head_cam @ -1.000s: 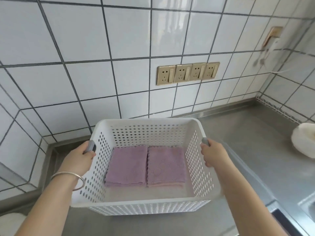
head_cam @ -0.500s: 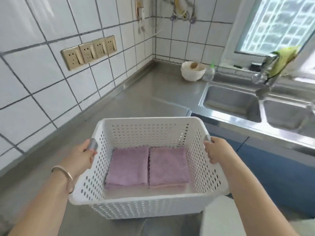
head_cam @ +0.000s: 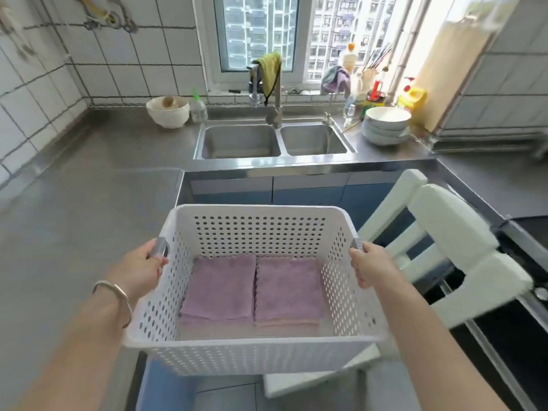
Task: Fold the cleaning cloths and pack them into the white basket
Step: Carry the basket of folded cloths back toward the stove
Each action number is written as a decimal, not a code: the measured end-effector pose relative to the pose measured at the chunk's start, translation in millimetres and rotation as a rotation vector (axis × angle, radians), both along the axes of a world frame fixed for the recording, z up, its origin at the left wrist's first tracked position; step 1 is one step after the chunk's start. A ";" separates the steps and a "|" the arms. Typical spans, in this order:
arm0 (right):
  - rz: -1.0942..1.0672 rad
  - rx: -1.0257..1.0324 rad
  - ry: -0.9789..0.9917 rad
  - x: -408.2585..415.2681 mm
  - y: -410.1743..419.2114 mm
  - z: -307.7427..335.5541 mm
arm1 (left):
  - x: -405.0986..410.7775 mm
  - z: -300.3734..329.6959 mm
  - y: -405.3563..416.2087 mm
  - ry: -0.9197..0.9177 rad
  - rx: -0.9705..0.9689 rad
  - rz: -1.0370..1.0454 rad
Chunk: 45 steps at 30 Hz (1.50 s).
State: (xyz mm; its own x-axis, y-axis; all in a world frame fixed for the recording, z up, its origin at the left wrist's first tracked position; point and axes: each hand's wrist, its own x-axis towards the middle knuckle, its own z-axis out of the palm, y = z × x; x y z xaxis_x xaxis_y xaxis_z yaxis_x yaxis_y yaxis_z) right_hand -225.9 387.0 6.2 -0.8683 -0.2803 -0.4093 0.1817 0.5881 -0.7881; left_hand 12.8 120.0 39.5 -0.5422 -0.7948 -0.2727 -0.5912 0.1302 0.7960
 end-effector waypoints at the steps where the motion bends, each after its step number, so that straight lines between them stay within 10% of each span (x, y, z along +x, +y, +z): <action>1: -0.024 0.006 0.002 -0.1 16.8 -2.2 | -6.8 0.3 10.3 0.011 -0.005 -0.029; 26: -1.010 0.031 -0.027 160.1 478.1 -4.5 | -207.6 -33.8 393.5 -0.041 0.196 -1.033; 45: -0.877 -0.375 0.187 -40.2 671.0 125.0 | -435.5 65.3 568.5 0.251 0.107 -1.230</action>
